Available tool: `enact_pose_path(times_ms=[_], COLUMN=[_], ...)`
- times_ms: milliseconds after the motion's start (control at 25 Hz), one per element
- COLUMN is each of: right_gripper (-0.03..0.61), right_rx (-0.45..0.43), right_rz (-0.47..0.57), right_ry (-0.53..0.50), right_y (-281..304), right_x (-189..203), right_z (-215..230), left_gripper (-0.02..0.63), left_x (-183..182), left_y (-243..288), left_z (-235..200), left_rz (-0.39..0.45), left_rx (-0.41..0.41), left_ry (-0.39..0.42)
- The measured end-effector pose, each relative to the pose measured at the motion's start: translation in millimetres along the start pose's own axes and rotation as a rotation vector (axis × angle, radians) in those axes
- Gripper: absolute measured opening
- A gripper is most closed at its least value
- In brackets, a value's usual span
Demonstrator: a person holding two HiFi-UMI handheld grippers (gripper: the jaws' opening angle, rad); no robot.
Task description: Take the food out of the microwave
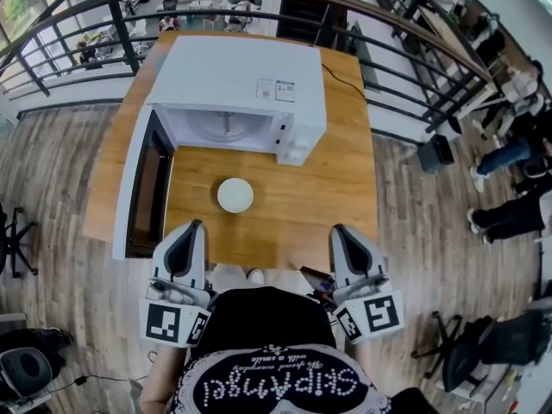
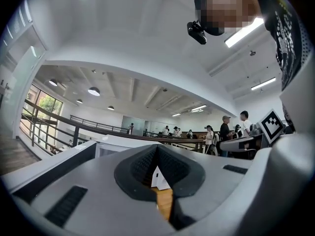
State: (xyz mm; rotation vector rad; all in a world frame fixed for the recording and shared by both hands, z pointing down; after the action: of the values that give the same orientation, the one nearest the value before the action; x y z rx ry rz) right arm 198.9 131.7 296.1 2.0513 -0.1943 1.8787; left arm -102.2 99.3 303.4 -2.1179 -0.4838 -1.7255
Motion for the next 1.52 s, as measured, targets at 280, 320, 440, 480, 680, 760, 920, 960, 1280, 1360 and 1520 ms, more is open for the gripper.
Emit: enact_pose_path(times_ms=[280, 320, 440, 480, 680, 760, 920, 960, 1280, 1360, 1520], right_gripper=[0.035, 0.035, 0.035, 0.035, 0.035, 0.035, 0.035, 0.035, 0.035, 0.035, 0.035], right_rx=[-0.011, -0.012, -0.013, -0.011, -0.003, 0.000, 0.004, 0.005, 0.012, 0.016, 0.020], right_rz=[0.005, 0.005, 0.004, 0.002, -0.009, -0.015, -0.018, -0.018, -0.025, -0.028, -0.029], right_ry=[-0.003, -0.007, -0.011, -0.007, 0.003, 0.003, 0.001, 0.000, -0.017, -0.016, -0.014], right_y=[6.1, 6.7, 9.0, 9.5, 10.5, 10.5, 9.8, 9.8, 9.0, 8.2, 6.3], right_x=[-3.6, -3.6, -2.3, -1.5, 1.3, 1.7, 0.8, 0.3, 0.9, 1.6, 2.4], right_z=[-1.8, -1.7, -1.2, -1.1, -1.0, -1.3, -2.4, -2.1, 1.3, 2.0, 3.1], left_gripper=[0.031, 0.031, 0.031, 0.031, 0.031, 0.031, 0.031, 0.031, 0.031, 0.031, 0.031], left_x=[-2.8, -2.9, -2.0, -1.2, 1.1, 1.5, 0.9, 0.2, 0.3, 0.6, 0.1], left_y=[0.4, 0.7, 2.2, 2.5, 4.2, 4.5, 3.9, 4.0, 3.0, 2.3, 1.7], left_z=[-0.1, 0.1, -0.4, -0.8, -2.8, -3.9, -5.5, -5.5, -5.8, -5.4, -3.5], left_rz=[0.004, 0.002, -0.004, -0.008, -0.016, -0.018, -0.026, -0.025, -0.019, -0.020, -0.020], left_rx=[-0.005, -0.004, -0.002, -0.003, -0.001, -0.004, -0.005, -0.005, -0.001, 0.000, 0.003], left_ry=[0.003, 0.007, 0.010, 0.011, 0.032, 0.026, 0.021, 0.022, 0.025, 0.030, 0.022])
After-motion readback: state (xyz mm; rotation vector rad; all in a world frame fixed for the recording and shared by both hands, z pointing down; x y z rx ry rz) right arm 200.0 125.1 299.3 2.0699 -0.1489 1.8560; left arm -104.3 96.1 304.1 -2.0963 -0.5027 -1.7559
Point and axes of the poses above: the fingertips, and each gripper's own axes: y forward along the fingers, z to its right, x out of its underside, the point moved 9 cm from there along -y, backward along the fingers, and after that the axes turned 4 degrees about -y, right-handed, at the moved point
